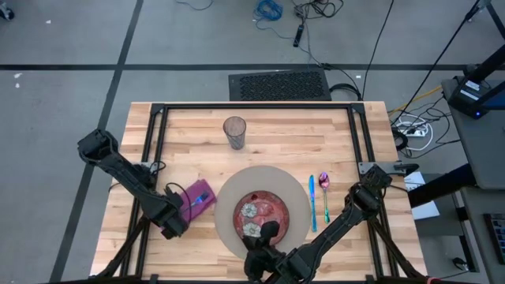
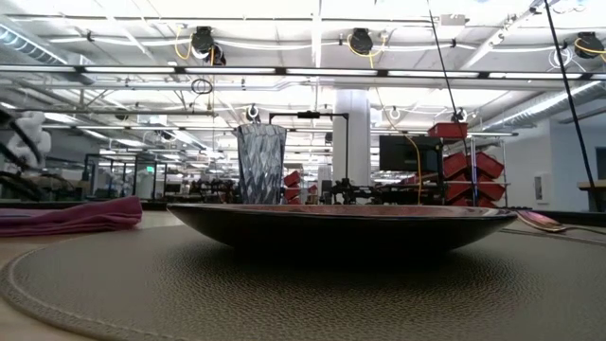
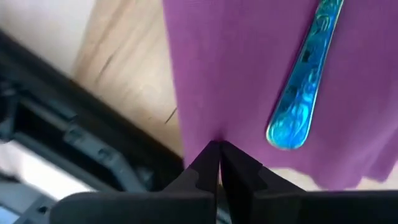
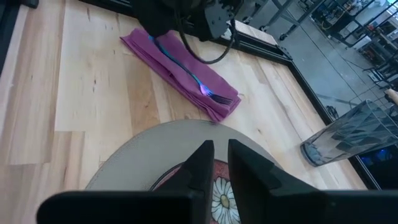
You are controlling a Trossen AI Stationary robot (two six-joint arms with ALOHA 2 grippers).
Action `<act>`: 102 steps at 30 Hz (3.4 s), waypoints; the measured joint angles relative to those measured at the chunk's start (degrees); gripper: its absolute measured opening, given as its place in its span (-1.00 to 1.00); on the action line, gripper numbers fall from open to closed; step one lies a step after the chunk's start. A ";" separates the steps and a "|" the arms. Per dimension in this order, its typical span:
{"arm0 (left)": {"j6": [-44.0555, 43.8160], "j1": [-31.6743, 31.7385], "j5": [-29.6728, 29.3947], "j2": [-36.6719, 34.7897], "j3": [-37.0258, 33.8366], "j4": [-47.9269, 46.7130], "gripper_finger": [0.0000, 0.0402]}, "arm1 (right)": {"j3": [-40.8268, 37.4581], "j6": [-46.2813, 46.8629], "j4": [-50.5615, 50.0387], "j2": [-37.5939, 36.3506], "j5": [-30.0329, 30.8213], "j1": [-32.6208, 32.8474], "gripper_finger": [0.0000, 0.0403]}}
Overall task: Set table place
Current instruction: Adjust the pink table napkin
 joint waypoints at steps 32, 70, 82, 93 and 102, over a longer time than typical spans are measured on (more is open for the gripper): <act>-18.08 -4.11 -12.38 0.15 -1.86 26.36 -1.00 | -0.02 -1.62 -0.12 0.00 0.02 0.00 -0.83; -11.79 -9.82 -56.76 0.76 3.65 24.86 -1.00 | -0.09 -24.18 17.08 9.46 -19.59 -23.33 -0.83; -4.25 -11.39 -66.73 0.80 3.65 31.26 -1.00 | -0.07 -22.53 20.18 9.42 -36.76 -29.15 -0.83; 2.60 -11.50 -68.67 0.83 3.65 36.44 -1.00 | -0.02 -20.61 17.50 10.85 -41.54 -31.53 -0.83; 11.76 -11.66 -68.41 0.83 3.63 44.30 -1.00 | 0.07 -20.18 19.69 12.40 -45.02 -32.88 -0.83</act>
